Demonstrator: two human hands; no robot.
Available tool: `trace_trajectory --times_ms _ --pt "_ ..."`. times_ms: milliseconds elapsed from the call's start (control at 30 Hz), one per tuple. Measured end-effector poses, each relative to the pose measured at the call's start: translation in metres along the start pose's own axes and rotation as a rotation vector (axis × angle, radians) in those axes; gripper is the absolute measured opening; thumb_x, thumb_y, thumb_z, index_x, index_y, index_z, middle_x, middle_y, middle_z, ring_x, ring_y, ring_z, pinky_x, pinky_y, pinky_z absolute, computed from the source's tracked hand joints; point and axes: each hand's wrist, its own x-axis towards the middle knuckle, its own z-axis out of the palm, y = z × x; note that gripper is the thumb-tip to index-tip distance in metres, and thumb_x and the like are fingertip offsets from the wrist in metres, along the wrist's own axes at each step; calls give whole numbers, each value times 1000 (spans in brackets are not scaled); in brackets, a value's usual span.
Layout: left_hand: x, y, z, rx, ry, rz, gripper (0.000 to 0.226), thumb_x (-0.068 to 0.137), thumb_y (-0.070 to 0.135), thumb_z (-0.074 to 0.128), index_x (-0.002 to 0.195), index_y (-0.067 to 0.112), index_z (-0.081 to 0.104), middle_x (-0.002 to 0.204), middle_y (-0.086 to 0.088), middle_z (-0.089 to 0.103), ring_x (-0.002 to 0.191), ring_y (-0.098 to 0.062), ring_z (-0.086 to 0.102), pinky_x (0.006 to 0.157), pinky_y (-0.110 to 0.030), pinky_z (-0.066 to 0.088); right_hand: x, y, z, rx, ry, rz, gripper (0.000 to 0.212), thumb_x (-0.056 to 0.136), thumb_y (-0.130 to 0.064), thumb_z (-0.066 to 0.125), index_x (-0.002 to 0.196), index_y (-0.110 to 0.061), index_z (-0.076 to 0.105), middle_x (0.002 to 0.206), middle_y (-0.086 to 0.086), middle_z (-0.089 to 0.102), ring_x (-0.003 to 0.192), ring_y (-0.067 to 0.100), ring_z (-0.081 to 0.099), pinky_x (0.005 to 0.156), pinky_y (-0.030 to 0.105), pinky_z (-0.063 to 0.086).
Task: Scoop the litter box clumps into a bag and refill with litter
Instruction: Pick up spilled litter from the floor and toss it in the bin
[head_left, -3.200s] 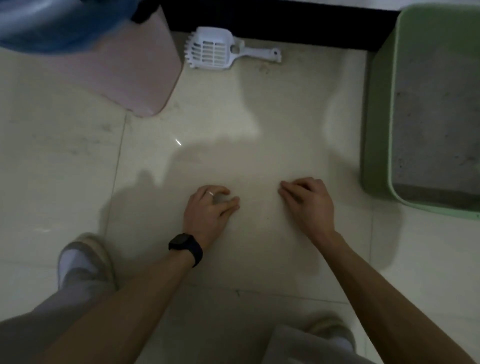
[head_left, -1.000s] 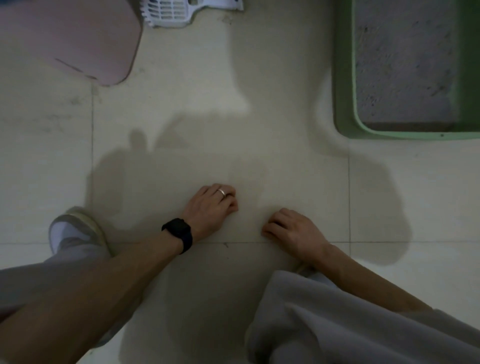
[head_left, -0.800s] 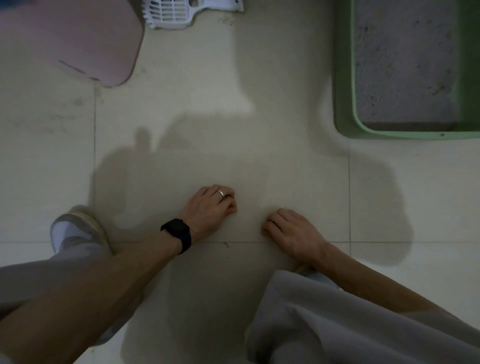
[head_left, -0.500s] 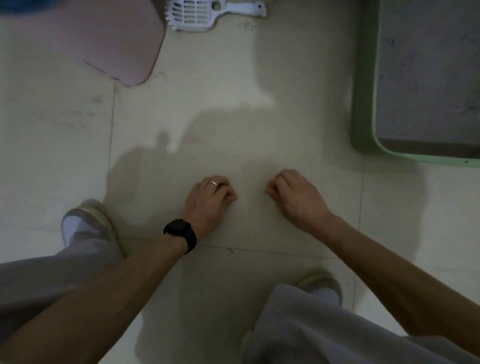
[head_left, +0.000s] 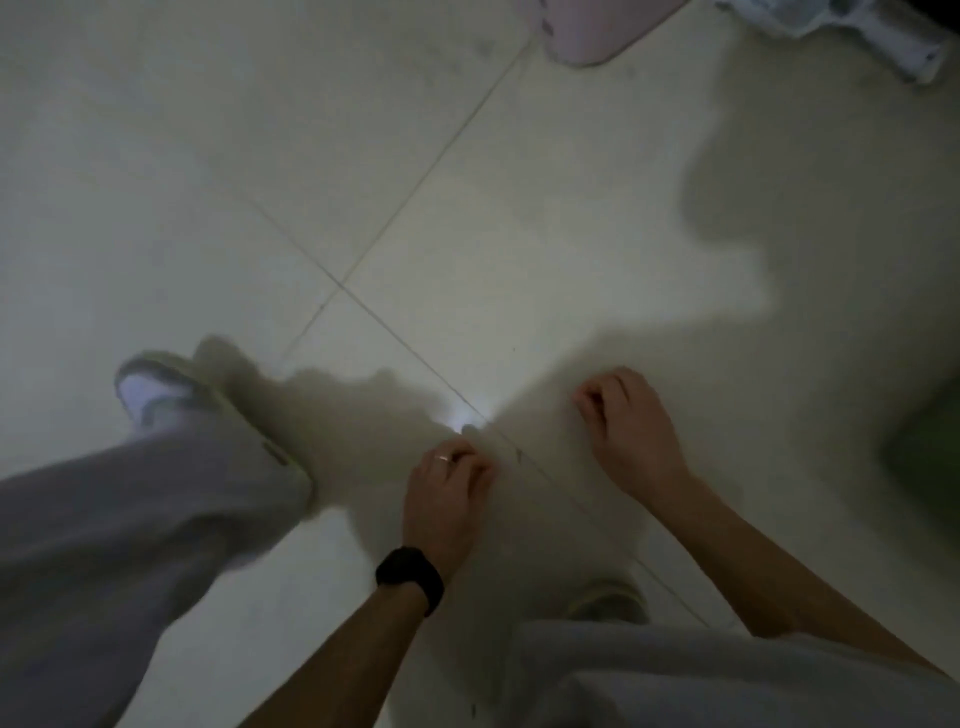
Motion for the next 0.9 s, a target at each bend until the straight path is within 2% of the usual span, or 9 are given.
trace_trajectory --times_ms 67,167,333,467,600,700,767,900 --pt "-13 -4 12 13 26 17 35 93 40 48 91 15 72 108 -4 61 97 -26 56 83 -39 51 -13 2 -2 -5 -13 16 27 99 -29 47 91 -7 61 91 8 56 84 26 50 76 40 45" --pt "-11 -10 26 -26 98 66 32 91 40 52 88 15 73 104 -4 62 97 -23 52 84 -33 42 -30 5 -6 -42 -9 74 28 98 -30 46 91 -8 61 92 7 56 84 24 50 76 36 44" --pt "7 -26 35 -11 210 400 25 92 34 58 83 15 74 97 -5 66 90 -25 52 79 -37 44 -59 10 -11 -62 119 209 33 97 -35 45 92 -7 61 91 5 54 82 19 49 73 20 32" --pt "9 -26 28 31 214 470 26 92 32 57 84 14 73 99 -7 66 93 -27 49 76 -37 39 -82 6 -11 -103 159 343 20 98 -23 57 94 -5 63 94 8 56 82 20 53 76 23 37" --pt "11 -18 29 228 208 559 29 96 28 47 89 11 70 107 -9 66 94 -28 49 76 -40 40 -103 -3 -7 -123 170 406 13 95 -19 61 94 -6 64 94 8 56 80 21 55 75 24 40" --pt "13 -16 34 309 204 587 21 94 18 52 93 7 69 111 -13 65 91 -30 55 77 -41 41 -111 -3 -3 -142 188 407 15 96 -21 61 93 -7 65 93 7 57 80 23 57 73 22 39" --pt "15 -17 33 295 158 586 22 94 18 49 94 7 68 112 -13 65 91 -31 57 79 -40 38 -112 -2 0 -151 212 384 18 95 -24 60 91 -7 65 92 7 57 80 22 57 73 18 35" --pt "26 -23 13 106 80 469 30 95 25 41 89 8 65 111 -12 62 94 -28 51 80 -39 38 -113 -2 9 -169 222 284 15 93 -24 62 91 -10 67 91 6 58 84 20 54 74 23 39"
